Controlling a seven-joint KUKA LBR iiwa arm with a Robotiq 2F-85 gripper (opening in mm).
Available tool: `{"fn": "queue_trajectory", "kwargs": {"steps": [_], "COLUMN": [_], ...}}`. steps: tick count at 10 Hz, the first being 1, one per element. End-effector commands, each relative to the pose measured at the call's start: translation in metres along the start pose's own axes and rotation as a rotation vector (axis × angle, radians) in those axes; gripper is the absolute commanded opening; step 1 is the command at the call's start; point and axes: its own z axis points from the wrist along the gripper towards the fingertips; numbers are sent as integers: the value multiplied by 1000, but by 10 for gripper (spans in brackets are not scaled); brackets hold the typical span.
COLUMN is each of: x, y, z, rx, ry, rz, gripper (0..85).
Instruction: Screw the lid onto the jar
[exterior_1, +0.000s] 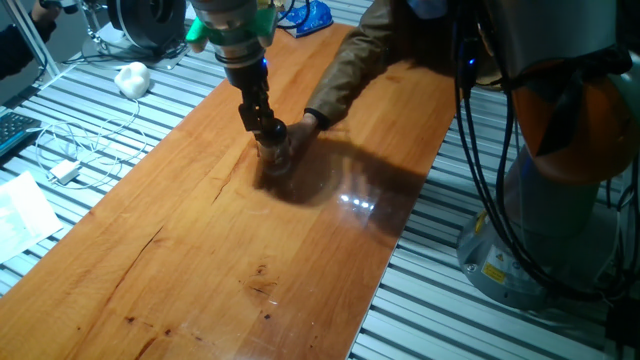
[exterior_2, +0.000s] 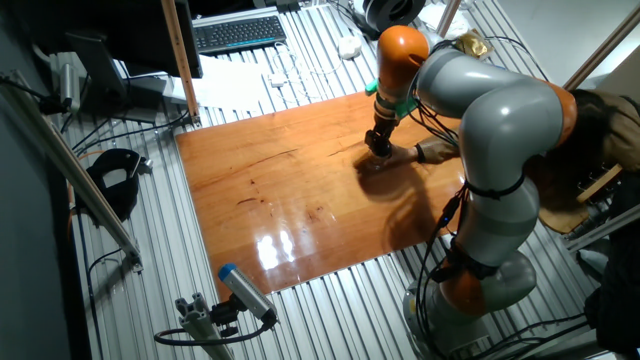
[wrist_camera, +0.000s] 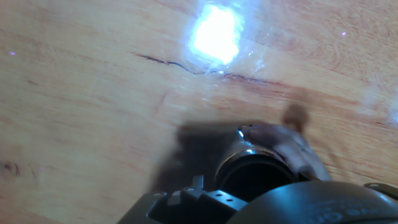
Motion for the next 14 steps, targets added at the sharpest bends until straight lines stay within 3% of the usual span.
{"fn": "queue_trajectory", "kwargs": {"steps": [1, 11, 12, 14], "x": [1, 3, 3, 3], "y": [0, -4, -4, -4], "z": [1, 7, 7, 7], "rx": [1, 22, 24, 27], "ry": [-1, -12, -8, -1], "rz": [0, -22, -30, -34], "gripper": [680, 680, 510, 510]}}
